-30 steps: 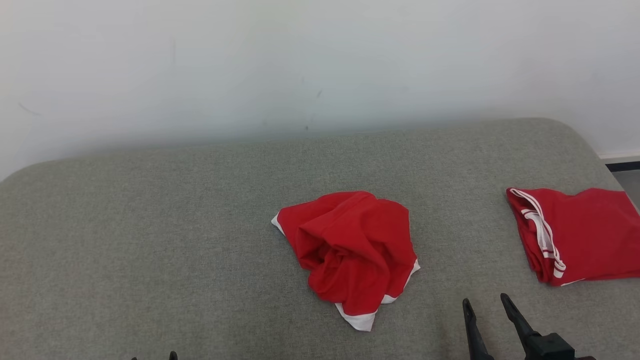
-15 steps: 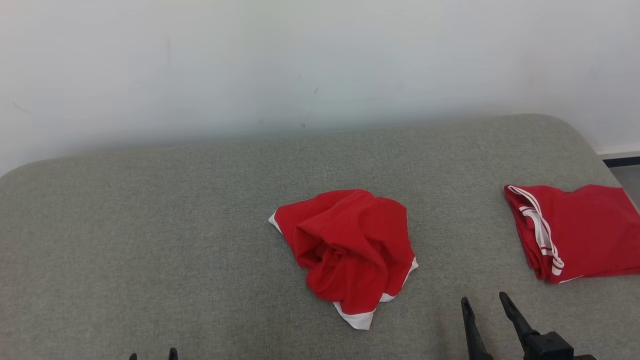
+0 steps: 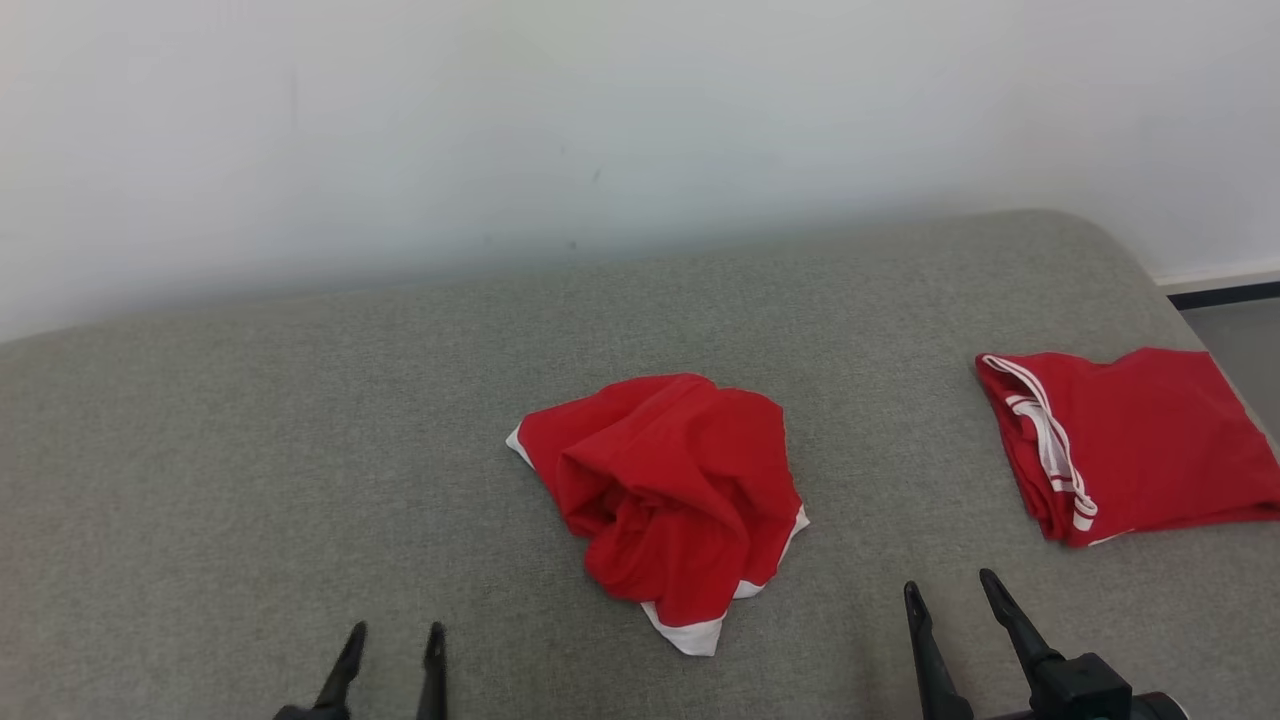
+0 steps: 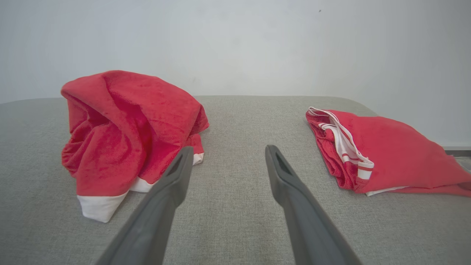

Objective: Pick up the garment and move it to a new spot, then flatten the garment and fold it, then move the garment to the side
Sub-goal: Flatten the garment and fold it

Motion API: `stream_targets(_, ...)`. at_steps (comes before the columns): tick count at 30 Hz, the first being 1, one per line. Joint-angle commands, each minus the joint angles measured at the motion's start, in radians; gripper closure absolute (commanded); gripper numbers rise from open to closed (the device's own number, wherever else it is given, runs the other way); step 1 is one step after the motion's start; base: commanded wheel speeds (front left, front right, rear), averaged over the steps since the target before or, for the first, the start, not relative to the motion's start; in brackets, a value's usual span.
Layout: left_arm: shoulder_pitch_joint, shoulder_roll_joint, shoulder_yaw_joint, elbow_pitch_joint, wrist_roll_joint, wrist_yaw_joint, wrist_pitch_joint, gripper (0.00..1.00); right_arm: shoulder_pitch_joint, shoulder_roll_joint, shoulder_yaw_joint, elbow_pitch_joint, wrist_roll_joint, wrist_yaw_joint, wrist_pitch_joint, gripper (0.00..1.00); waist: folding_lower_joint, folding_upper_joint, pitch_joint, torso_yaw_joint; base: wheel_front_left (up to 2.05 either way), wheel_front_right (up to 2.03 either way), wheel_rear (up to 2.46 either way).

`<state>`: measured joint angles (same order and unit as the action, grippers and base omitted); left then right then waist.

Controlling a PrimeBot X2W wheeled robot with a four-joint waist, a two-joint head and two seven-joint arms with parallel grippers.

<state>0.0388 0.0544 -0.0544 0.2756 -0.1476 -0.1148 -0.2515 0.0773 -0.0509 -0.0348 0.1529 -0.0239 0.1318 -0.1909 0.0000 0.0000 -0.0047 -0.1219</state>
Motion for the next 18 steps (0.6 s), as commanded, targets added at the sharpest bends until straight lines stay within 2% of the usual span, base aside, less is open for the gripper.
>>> stream_targets(1,-0.024,-0.001,-0.013,0.008,0.007,-0.004,0.005,0.0,-0.006,0.002,0.0,-0.002,-0.004,-0.003,-0.004,0.0,0.0,0.0,0.009,-0.019,0.0,0.0,0.0)
stream_targets(10,-0.255,0.013,-0.197,0.168,-0.127,-0.015,0.19,0.0,-0.029,0.002,0.004,-0.004,-0.007,-0.003,-0.005,0.0,0.0,0.0,0.054,-0.124,0.0,0.0,0.0)
stream_targets(14,-0.318,0.057,-0.255,0.234,-0.182,-0.015,0.263,0.0,-0.04,0.003,0.01,0.003,-0.002,-0.003,-0.012,0.0,0.0,0.0,0.07,-0.174,0.0,0.0,0.0)
stream_targets(18,-0.354,0.118,-0.306,0.273,-0.203,-0.015,0.292,0.0,-0.045,0.002,0.008,0.011,0.002,-0.003,-0.018,0.0,0.0,0.0,0.081,-0.212,0.0,0.0,0.0)
